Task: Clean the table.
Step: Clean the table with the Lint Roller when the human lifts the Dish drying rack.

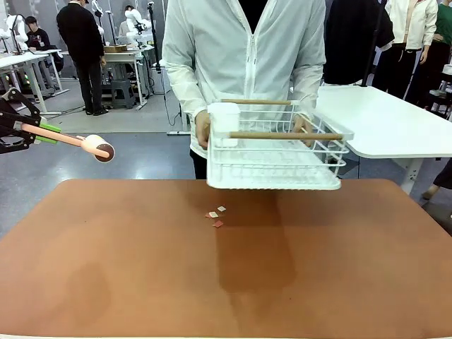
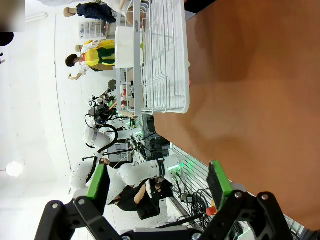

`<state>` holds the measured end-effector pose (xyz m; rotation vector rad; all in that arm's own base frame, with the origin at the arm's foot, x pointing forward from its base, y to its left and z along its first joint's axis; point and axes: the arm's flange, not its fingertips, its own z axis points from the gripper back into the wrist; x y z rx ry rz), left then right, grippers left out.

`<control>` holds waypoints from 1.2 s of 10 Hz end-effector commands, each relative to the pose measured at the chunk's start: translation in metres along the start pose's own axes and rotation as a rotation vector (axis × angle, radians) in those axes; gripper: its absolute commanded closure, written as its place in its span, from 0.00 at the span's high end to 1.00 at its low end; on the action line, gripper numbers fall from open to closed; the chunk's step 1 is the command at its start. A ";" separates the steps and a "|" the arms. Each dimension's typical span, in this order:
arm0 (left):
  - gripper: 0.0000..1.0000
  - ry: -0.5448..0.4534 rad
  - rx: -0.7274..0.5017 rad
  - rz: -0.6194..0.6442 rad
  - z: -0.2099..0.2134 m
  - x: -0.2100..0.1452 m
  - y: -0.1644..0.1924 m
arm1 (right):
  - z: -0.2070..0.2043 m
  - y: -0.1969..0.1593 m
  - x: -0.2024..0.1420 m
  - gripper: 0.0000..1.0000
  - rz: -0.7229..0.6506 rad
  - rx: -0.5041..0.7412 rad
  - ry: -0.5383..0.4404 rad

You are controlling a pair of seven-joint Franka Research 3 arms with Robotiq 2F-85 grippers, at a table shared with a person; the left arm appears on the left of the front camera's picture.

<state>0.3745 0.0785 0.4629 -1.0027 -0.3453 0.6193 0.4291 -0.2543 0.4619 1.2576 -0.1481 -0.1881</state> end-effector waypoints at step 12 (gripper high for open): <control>0.19 0.098 0.129 -0.299 -0.003 0.027 -0.050 | 0.000 0.002 -0.001 1.00 0.002 0.001 0.000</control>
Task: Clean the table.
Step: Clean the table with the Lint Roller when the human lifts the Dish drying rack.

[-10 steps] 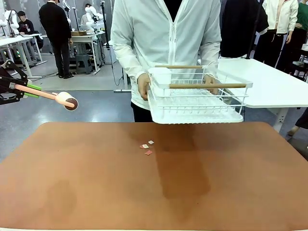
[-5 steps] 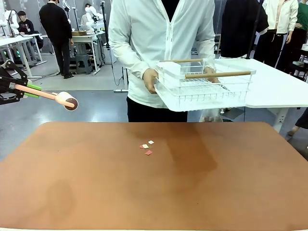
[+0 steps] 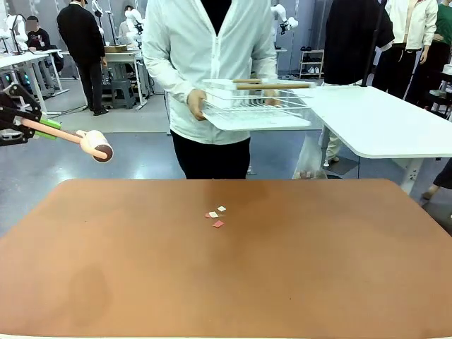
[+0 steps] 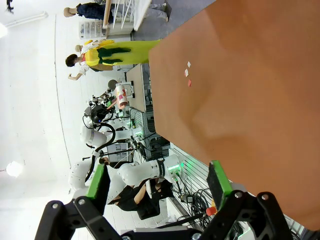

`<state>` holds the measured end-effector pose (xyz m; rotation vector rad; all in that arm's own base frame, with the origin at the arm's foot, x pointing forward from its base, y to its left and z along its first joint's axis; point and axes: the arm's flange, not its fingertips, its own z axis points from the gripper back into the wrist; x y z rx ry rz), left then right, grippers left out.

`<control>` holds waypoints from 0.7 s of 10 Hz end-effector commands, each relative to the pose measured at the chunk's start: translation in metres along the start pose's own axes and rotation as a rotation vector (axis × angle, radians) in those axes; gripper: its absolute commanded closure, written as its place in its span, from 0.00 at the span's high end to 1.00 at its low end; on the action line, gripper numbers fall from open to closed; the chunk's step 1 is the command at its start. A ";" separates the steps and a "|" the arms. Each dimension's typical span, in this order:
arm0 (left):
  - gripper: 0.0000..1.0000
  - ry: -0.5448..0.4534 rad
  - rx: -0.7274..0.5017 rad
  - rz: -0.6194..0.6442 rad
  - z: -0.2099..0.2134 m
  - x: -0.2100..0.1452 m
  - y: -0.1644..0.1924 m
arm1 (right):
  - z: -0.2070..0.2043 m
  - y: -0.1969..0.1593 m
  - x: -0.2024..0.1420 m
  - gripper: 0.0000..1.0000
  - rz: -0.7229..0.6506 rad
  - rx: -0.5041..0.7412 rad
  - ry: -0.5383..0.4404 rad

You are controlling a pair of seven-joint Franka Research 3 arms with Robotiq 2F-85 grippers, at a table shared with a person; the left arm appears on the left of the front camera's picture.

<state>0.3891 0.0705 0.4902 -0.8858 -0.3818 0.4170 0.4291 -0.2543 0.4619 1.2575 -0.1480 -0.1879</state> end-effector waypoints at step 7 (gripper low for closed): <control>0.19 0.452 0.170 -0.367 -0.101 0.117 -0.048 | 0.000 0.002 -0.001 1.00 0.002 0.001 -0.001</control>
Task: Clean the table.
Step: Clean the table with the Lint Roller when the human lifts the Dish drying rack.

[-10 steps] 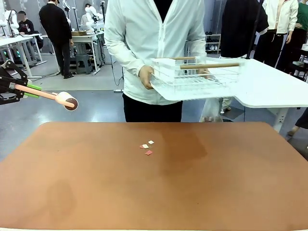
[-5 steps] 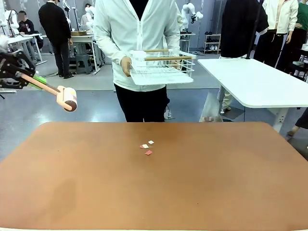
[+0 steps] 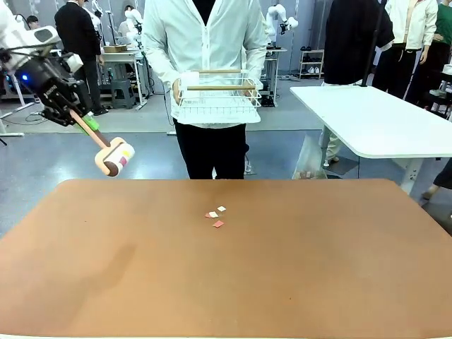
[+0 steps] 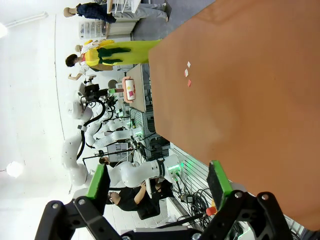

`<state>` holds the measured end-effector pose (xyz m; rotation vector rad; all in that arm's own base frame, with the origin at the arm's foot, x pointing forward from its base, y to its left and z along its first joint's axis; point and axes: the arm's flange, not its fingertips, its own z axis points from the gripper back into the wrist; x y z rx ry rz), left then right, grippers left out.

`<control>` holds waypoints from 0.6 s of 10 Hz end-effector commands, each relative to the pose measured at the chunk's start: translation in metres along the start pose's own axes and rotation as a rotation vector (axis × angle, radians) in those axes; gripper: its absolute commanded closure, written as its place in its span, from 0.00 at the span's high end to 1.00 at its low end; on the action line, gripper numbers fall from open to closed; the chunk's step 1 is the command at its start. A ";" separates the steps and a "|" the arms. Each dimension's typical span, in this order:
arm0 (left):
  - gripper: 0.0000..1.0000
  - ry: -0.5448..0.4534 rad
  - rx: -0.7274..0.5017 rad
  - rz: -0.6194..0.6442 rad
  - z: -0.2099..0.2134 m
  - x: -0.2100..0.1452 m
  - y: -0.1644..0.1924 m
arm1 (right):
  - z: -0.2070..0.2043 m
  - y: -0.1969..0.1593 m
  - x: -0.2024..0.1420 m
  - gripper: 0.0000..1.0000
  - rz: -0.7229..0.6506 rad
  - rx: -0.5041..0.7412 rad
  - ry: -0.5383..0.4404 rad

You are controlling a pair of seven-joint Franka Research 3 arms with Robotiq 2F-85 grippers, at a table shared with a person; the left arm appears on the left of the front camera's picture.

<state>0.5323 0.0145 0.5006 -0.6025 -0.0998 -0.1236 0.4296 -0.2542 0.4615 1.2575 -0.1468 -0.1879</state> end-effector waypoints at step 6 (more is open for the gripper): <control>0.19 -0.001 -0.072 0.056 -0.020 0.010 0.037 | 0.001 0.003 -0.002 1.00 0.002 0.001 -0.002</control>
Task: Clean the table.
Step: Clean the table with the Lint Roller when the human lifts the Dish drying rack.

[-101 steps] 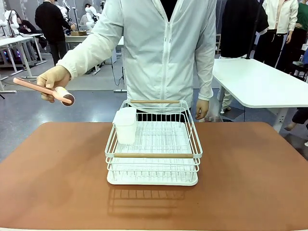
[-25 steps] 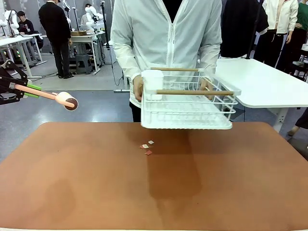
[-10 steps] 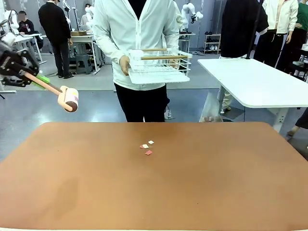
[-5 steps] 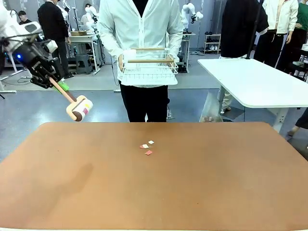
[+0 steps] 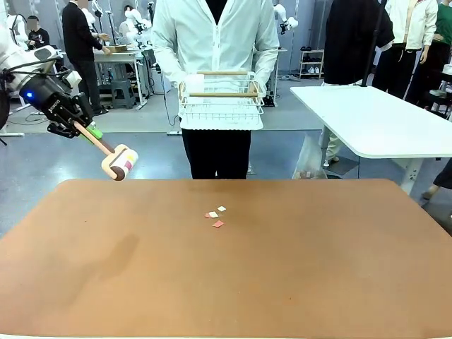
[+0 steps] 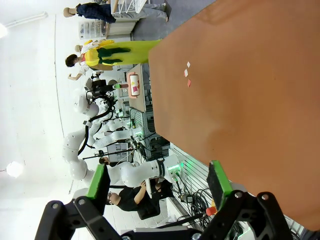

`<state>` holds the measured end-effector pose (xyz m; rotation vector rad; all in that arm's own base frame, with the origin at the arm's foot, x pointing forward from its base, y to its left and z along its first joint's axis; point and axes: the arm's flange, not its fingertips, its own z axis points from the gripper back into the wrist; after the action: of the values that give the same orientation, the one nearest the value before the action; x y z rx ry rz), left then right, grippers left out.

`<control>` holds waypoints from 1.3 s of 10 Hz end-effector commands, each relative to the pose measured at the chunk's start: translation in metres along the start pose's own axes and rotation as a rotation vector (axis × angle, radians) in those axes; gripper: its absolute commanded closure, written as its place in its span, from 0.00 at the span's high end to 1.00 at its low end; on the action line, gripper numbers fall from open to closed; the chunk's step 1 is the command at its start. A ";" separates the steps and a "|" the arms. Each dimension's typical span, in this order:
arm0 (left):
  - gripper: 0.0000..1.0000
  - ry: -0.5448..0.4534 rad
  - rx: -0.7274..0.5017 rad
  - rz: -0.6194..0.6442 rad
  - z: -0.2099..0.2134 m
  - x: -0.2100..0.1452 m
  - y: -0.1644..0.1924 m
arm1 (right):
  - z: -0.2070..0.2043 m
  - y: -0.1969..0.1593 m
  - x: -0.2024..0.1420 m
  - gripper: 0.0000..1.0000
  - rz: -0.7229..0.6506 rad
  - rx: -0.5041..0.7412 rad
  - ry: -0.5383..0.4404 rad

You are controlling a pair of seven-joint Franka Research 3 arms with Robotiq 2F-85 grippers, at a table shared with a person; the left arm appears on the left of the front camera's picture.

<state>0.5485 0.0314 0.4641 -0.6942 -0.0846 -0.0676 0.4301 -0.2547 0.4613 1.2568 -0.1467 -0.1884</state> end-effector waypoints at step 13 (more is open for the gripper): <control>0.19 -0.099 -0.195 -0.009 -0.158 0.013 0.041 | 0.000 0.003 -0.002 1.00 0.003 0.002 -0.001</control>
<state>0.5785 -0.0328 0.3245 -0.8586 -0.1237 -0.0314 0.4304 -0.2549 0.4619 1.2555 -0.1478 -0.1873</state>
